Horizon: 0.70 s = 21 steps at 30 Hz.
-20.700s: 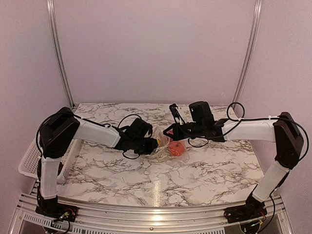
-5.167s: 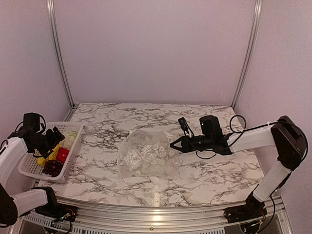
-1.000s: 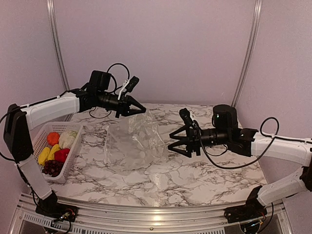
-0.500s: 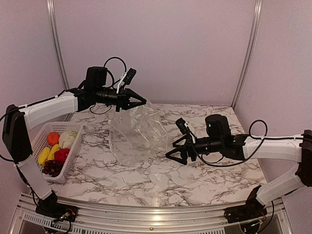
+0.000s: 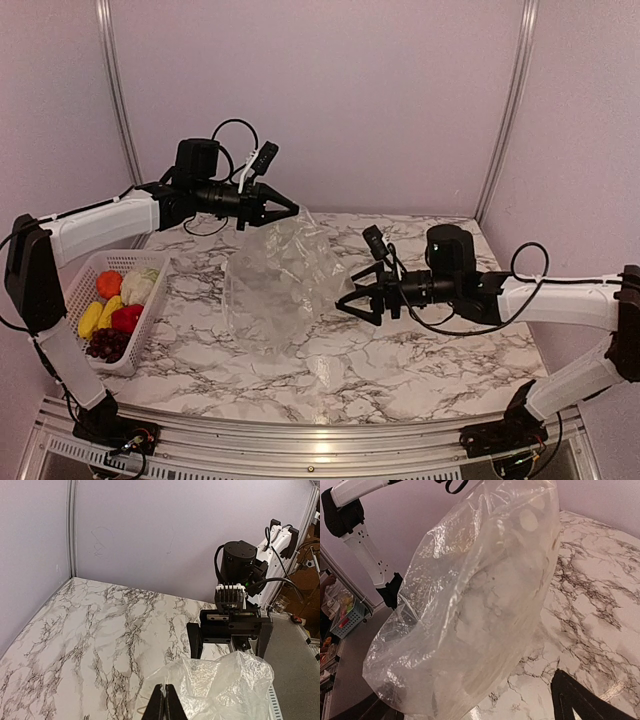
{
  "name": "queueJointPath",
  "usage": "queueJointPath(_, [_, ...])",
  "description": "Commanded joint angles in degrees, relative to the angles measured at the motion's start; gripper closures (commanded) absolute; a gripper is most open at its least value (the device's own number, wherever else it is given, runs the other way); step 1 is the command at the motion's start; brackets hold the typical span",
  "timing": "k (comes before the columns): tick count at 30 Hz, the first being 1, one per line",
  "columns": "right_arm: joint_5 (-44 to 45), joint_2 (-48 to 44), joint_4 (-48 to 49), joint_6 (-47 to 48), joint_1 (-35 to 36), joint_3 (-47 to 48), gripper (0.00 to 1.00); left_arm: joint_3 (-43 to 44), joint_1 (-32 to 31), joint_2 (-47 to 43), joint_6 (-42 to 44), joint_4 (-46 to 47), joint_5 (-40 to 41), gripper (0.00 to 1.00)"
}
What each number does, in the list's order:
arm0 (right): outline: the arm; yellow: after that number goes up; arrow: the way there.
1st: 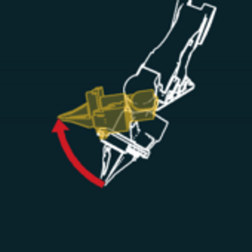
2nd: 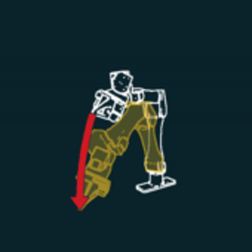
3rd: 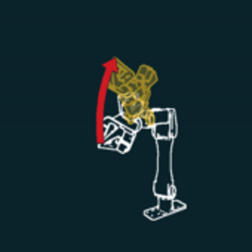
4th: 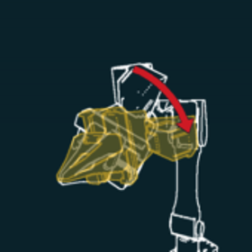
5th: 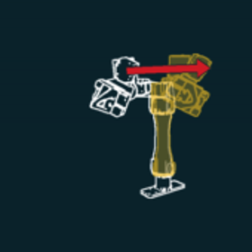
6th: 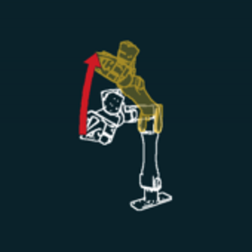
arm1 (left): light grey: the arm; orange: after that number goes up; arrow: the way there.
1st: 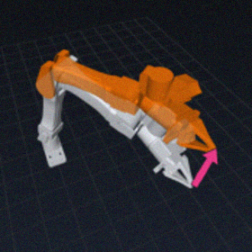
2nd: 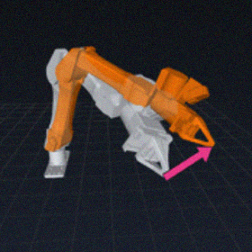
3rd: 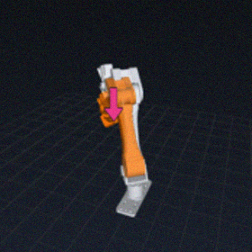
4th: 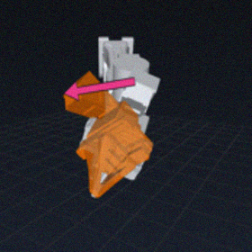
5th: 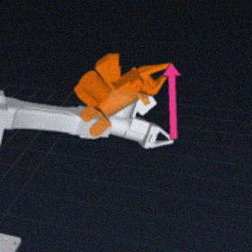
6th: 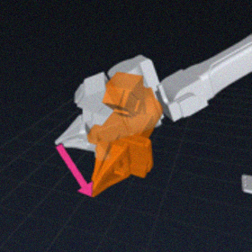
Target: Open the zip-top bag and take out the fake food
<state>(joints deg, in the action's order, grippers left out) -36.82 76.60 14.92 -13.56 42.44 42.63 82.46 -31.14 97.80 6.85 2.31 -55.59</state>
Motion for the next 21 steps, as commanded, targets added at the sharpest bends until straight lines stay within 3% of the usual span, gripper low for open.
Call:
queueJointPath(1, [-1.6,-2.6,2.2,-2.3,-3.0,2.1,0.03,-0.8,0.1,-1.6,0.9,0.4,-2.2,1.00])
queueJointPath(8, [1.2,0.6,3.9,-6.7,-4.7,4.7,0.02,-1.4,0.0,-1.4,-0.5,2.4,-3.2,1.00])
queueJointPath(13, [-2.7,3.1,7.0,-8.1,-4.5,6.8,0.01,-1.8,0.0,-1.7,-0.7,2.5,-2.6,1.00])
queueJointPath(21, [1.9,-0.6,-10.1,4.0,-3.4,7.2,0.01,-2.5,1.6,-2.9,-0.8,2.0,0.1,1.00])
